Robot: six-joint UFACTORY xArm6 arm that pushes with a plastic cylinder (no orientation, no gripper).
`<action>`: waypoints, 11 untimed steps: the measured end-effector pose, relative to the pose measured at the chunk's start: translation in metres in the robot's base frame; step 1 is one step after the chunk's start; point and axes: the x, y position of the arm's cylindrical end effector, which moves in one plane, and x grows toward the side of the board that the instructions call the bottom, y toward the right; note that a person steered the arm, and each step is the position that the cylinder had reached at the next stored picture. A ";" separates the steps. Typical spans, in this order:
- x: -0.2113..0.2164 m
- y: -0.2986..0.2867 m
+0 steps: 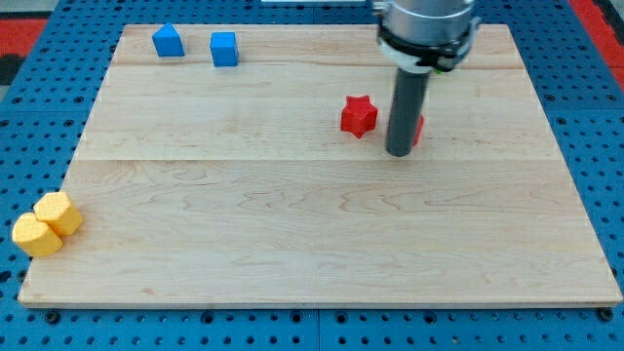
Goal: Push red star into red circle
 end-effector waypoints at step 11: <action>0.015 -0.059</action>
